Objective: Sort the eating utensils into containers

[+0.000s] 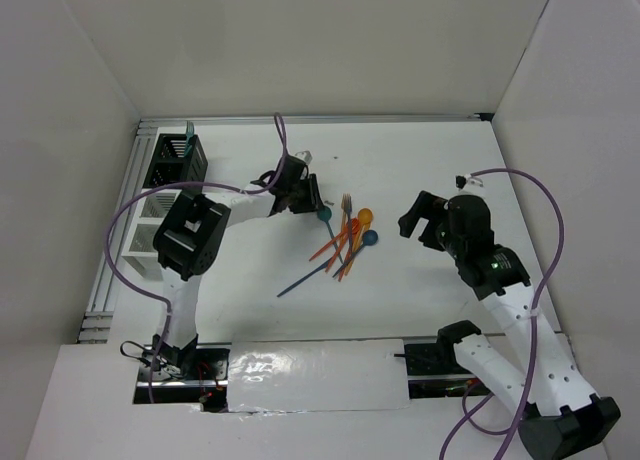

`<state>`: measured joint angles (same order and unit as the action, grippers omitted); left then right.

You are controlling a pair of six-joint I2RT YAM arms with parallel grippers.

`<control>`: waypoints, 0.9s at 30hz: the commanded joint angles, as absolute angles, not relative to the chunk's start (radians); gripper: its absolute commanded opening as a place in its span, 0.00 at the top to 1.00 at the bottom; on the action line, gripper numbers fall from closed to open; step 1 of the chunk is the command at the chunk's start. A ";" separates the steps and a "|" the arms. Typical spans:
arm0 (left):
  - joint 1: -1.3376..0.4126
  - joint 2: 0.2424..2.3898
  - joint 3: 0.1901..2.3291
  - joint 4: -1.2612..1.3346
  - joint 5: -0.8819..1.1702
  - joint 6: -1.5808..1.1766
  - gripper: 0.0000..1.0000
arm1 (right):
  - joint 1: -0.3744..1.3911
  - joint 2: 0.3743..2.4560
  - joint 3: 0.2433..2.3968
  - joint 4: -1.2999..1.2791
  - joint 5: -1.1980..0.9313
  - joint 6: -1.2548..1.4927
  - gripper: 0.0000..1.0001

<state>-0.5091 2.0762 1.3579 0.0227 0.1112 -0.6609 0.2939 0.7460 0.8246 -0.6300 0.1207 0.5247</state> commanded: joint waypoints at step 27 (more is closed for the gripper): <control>-0.422 1.830 1.339 0.164 0.278 -0.226 1.00 | 0.295 0.753 0.853 -0.541 0.155 0.514 0.00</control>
<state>-0.4698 1.9469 1.2881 0.1043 0.2314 -0.3870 0.2943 0.7570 0.8249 -0.5907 0.1440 0.5076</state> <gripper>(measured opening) 0.041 0.999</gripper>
